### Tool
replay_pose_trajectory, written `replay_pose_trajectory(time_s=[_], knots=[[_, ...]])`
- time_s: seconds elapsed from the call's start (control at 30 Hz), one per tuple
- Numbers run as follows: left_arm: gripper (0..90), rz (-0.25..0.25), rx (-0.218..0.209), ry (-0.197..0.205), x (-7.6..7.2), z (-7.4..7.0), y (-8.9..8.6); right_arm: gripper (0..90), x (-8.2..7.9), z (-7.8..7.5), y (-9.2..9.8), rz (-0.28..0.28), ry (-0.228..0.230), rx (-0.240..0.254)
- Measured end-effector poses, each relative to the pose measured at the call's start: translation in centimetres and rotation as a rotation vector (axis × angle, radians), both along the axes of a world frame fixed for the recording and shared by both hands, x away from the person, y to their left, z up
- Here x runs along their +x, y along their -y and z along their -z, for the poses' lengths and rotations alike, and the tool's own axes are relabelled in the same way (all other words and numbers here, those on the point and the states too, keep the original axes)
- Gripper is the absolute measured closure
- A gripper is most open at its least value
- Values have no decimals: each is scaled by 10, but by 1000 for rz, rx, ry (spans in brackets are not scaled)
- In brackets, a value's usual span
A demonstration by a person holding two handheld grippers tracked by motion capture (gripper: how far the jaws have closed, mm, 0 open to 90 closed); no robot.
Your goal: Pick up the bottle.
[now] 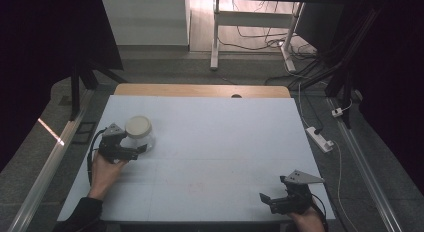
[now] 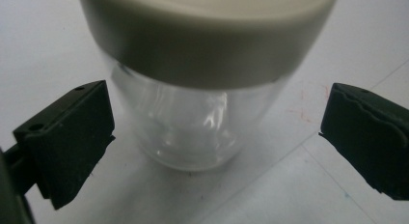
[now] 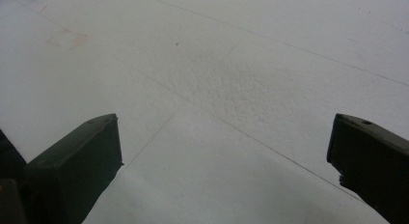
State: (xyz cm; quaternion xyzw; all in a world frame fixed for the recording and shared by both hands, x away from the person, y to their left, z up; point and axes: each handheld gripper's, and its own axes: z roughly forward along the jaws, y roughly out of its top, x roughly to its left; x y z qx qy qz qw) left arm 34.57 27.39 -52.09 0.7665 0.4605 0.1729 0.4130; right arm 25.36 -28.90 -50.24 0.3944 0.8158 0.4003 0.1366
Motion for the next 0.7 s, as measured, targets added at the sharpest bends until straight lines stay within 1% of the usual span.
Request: replay_pose_trajectory(time_s=[0.13,0.23,0.3,0.6,0.67,0.7], knots=[[0,0,8,14,9,2,2,0,0,0,0,1,-3,0],[0,2,-4,19,15,4,3,0,0,0,0,1,-4,1],[0,0,-6,14,19,6,4,0,0,0,0,2,-4,3],[0,-15,39,6,30,7,11,0,1,0,0,0,-6,4],[0,-6,34,-1,31,7,11,0,1,0,0,0,-6,4],[0,-5,40,0,31,7,12,0,1,0,0,-1,-6,4]])
